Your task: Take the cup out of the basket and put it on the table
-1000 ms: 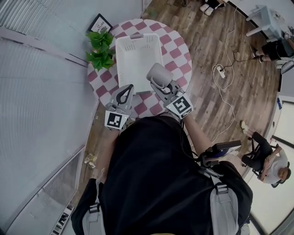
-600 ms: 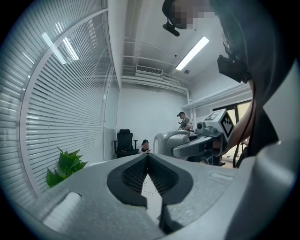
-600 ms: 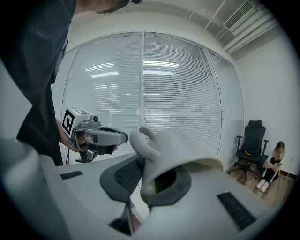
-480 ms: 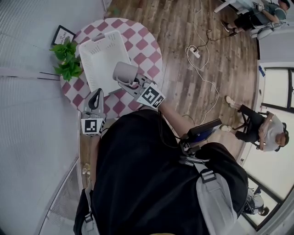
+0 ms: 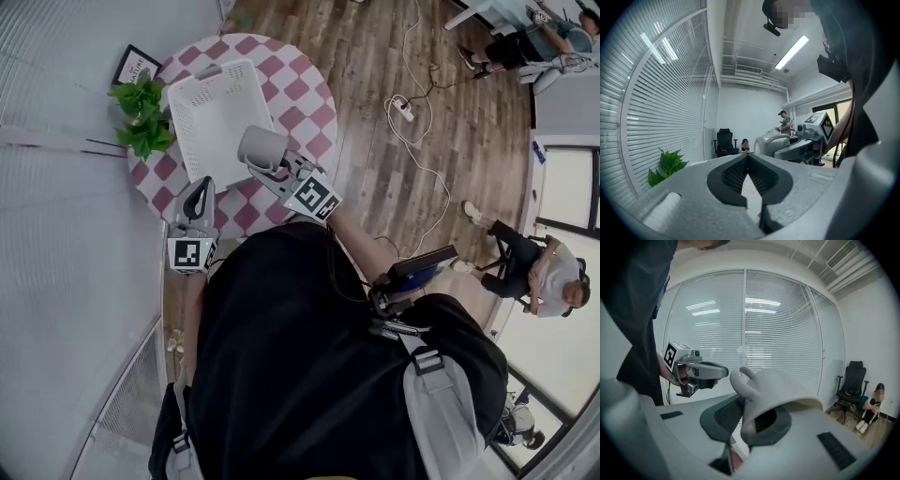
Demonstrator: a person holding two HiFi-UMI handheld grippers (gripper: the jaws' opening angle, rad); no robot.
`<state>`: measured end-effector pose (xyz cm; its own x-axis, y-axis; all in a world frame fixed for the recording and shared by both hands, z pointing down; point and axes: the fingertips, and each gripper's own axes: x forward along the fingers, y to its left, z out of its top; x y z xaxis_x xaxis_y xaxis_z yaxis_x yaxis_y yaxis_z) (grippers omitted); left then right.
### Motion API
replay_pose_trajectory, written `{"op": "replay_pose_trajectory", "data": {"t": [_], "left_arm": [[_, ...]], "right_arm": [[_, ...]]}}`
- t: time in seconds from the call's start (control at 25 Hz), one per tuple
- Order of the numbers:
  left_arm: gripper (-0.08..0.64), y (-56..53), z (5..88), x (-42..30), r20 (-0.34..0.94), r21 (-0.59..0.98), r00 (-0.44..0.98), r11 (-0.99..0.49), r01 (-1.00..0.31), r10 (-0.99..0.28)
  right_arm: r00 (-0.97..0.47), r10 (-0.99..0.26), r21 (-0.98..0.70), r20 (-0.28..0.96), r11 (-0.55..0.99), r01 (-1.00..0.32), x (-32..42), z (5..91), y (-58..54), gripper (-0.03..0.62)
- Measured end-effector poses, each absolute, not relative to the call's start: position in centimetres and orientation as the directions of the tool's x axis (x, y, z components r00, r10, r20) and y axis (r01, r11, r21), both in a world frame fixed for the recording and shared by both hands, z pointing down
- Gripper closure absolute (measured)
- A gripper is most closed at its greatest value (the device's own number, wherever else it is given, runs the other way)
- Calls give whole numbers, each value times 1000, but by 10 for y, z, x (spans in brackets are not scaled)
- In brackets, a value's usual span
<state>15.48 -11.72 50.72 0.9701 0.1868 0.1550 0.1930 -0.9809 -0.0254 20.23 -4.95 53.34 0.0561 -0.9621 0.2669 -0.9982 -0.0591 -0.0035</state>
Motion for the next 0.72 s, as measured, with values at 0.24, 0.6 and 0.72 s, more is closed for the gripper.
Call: {"op": "replay_pose_trajectory", "data": {"t": [0.24, 0.6, 0.72], "left_arm": [[555, -116, 507, 154, 149, -13, 972, -982, 186, 182], [555, -118, 503, 158, 137, -6, 973, -982, 189, 186], [555, -116, 503, 160, 136, -10, 973, -981, 191, 188]], "right_arm": [[50, -962, -2, 267, -53, -999, 204, 533, -51, 549], [51, -962, 4, 266, -52, -999, 205, 533, -54, 549], [54, -962, 6, 267, -55, -998, 206, 533, -52, 549]]}}
